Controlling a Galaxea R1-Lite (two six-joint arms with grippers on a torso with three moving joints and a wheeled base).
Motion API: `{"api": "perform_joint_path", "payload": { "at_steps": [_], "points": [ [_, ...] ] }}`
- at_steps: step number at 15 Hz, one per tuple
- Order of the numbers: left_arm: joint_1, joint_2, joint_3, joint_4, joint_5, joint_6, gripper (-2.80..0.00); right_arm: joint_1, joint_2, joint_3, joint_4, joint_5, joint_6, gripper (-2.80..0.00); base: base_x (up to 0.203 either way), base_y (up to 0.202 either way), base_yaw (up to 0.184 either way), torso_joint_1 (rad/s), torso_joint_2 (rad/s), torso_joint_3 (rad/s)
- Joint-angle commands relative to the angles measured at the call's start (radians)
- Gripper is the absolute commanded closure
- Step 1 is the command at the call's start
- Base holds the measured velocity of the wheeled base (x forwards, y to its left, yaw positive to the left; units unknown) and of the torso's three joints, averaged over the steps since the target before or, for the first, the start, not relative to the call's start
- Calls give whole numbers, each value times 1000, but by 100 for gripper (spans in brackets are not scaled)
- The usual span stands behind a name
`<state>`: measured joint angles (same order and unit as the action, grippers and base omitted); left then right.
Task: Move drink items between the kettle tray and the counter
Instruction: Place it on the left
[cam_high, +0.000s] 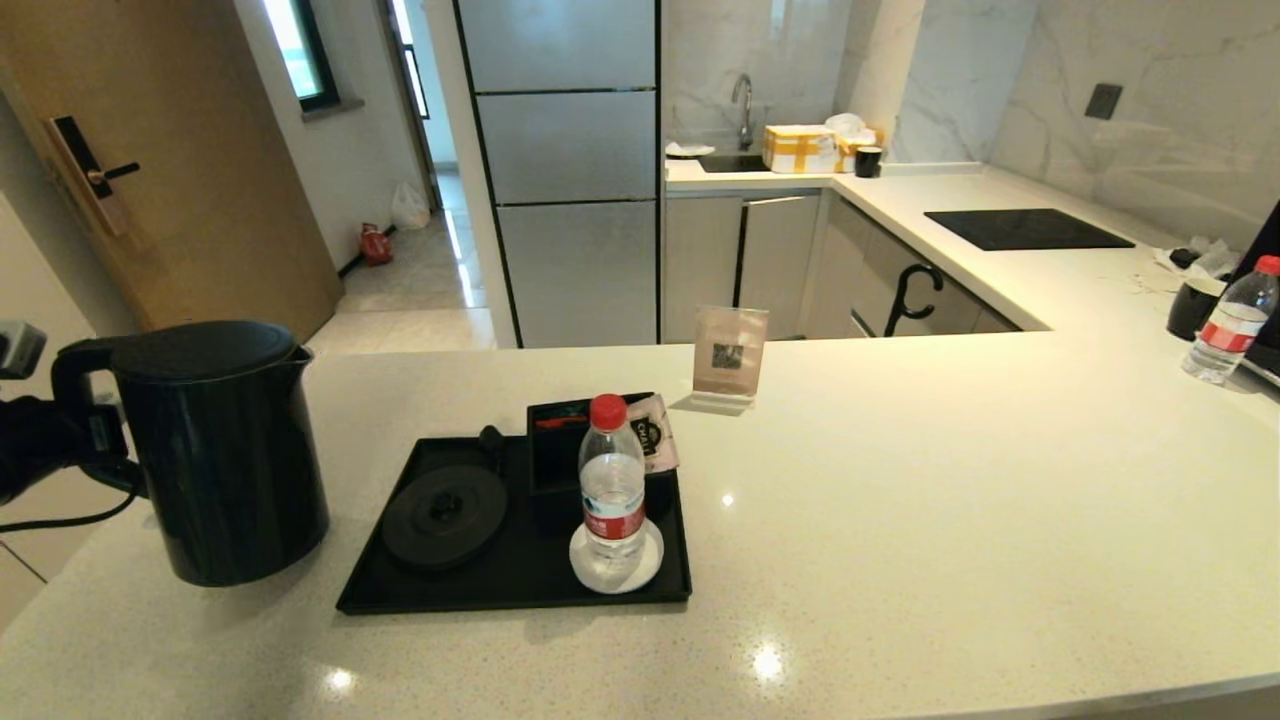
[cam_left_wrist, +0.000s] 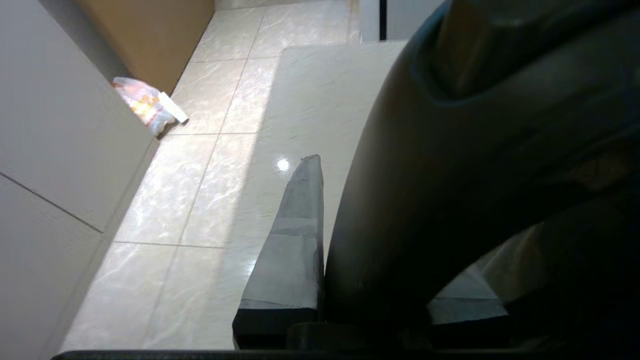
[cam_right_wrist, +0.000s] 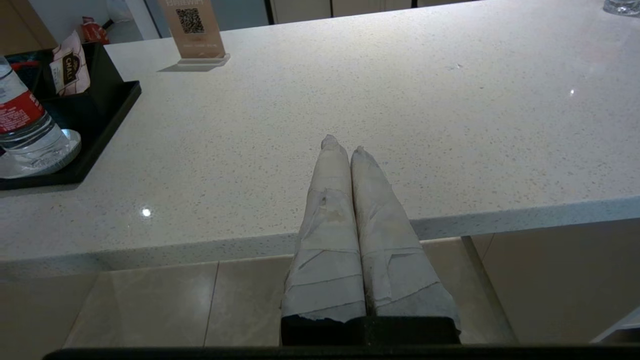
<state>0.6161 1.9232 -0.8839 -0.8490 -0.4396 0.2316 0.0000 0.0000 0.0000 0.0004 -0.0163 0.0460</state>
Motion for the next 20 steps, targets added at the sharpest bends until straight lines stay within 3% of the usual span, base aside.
{"api": "perform_joint_path", "payload": {
  "at_steps": [1, 7, 10, 15, 20],
  "points": [
    [28, 117, -59, -8, -46, 19, 0, 0, 2, 2, 0, -1, 0, 0, 0, 0, 0, 0, 0, 0],
    [93, 266, -121, -55, -125, 74, 0, 0, 2, 2, 1, -1, 0, 0, 0, 0, 0, 0, 0, 0],
    [89, 275, -107, -55, -126, 75, 0, 0, 2, 2, 0, -1, 0, 0, 0, 0, 0, 0, 0, 0],
    [70, 275, -87, -54, -122, 150, 0, 0, 2, 2, 0, -1, 0, 0, 0, 0, 0, 0, 0, 0],
    [65, 250, -66, -53, -122, 150, 0, 0, 2, 2, 0, -1, 0, 0, 0, 0, 0, 0, 0, 0]
  ]
}}
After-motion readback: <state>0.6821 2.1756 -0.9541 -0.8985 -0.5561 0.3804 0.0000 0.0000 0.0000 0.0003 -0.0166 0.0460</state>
